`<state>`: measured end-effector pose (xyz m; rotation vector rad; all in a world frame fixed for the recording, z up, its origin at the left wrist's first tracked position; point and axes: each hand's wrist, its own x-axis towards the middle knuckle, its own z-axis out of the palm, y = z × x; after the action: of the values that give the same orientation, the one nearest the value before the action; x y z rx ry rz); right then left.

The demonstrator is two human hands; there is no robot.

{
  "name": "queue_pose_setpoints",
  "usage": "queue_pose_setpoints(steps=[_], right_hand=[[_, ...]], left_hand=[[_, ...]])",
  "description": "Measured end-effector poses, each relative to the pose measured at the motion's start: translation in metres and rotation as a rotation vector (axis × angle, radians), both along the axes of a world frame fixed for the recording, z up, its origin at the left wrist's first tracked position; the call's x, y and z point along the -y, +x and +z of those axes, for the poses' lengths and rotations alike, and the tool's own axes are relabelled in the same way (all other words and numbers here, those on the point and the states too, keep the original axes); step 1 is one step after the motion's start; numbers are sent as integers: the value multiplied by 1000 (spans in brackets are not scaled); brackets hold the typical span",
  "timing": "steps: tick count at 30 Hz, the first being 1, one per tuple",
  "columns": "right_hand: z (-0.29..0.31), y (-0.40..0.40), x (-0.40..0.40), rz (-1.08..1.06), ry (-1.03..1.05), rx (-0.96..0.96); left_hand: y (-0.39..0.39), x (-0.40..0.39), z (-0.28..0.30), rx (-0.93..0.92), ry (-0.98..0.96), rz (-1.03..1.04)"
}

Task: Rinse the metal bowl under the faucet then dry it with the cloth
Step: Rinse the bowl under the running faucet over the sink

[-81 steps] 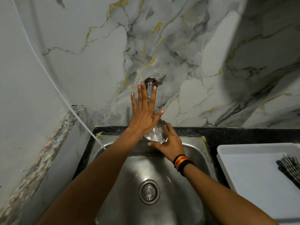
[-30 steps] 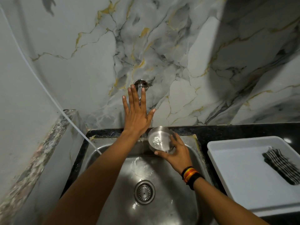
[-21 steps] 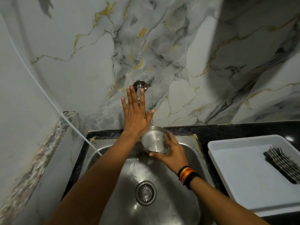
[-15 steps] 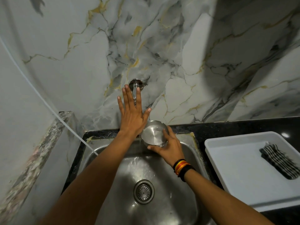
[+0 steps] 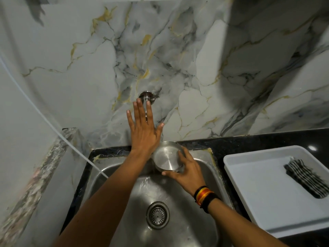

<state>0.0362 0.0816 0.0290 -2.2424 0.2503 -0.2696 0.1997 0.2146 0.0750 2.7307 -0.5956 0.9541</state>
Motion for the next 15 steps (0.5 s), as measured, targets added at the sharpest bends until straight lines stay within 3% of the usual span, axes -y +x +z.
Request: queue_pose_setpoints(steps=[6,15], right_hand=[[0,-7,16,-108,-14,39],[1,-32,17,-59,20,56]], left_hand=[[-6,14,-1,-1,63,127],[-10,28,3,36,276,288]])
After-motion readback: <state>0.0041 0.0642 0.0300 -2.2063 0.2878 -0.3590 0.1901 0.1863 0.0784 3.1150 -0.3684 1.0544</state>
